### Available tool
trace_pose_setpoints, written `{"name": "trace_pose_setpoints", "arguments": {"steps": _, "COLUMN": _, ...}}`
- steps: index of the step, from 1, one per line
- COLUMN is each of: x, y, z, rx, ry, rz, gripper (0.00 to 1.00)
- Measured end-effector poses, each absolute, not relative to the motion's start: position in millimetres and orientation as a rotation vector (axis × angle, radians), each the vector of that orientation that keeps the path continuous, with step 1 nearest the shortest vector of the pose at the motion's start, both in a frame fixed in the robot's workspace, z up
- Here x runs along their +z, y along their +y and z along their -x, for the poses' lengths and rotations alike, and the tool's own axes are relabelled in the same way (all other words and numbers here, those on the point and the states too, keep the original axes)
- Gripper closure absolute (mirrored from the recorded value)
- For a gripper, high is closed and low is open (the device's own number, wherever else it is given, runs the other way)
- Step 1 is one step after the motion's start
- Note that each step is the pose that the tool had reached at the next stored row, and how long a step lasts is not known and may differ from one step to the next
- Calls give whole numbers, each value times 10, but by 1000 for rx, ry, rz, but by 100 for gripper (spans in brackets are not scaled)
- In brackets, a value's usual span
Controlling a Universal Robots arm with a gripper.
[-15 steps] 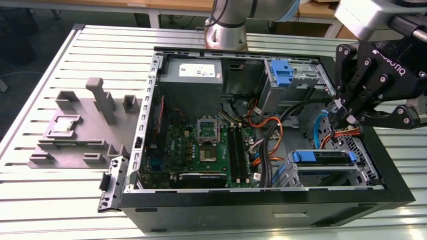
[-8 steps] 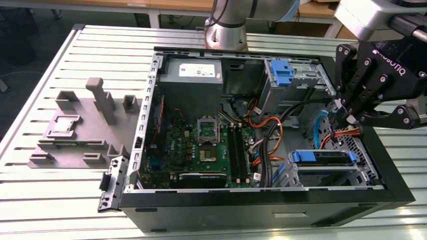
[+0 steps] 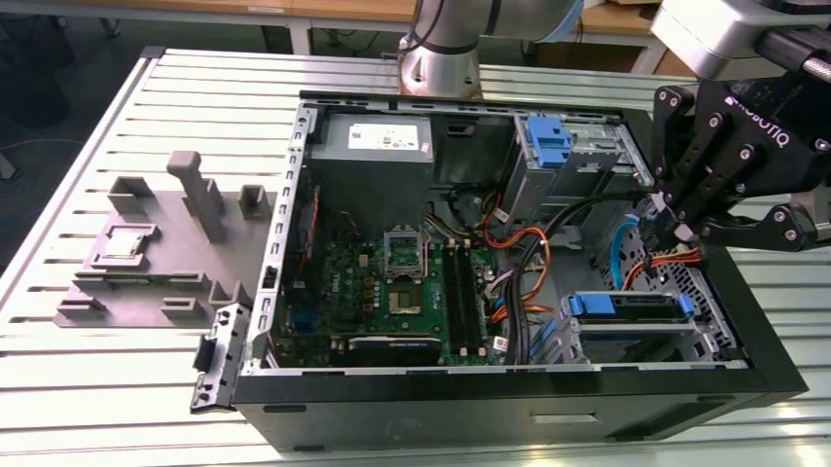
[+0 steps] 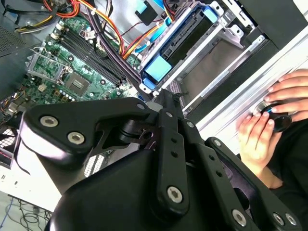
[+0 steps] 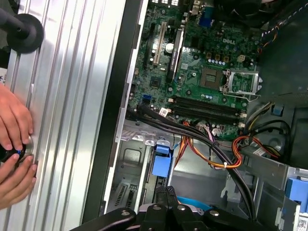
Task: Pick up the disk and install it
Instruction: 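Insert the first disk wire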
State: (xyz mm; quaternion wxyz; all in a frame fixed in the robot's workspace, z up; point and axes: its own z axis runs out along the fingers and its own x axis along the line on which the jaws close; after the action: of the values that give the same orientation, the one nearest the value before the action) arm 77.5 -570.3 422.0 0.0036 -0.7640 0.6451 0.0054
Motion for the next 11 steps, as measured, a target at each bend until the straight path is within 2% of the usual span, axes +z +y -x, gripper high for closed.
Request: {"name": "trace_pose_setpoints", "arguments": {"steps": 11, "x": 4220, "y": -5703, "z": -775, "rx": 17, "ry": 1974, "rz": 2435, "gripper": 90}}
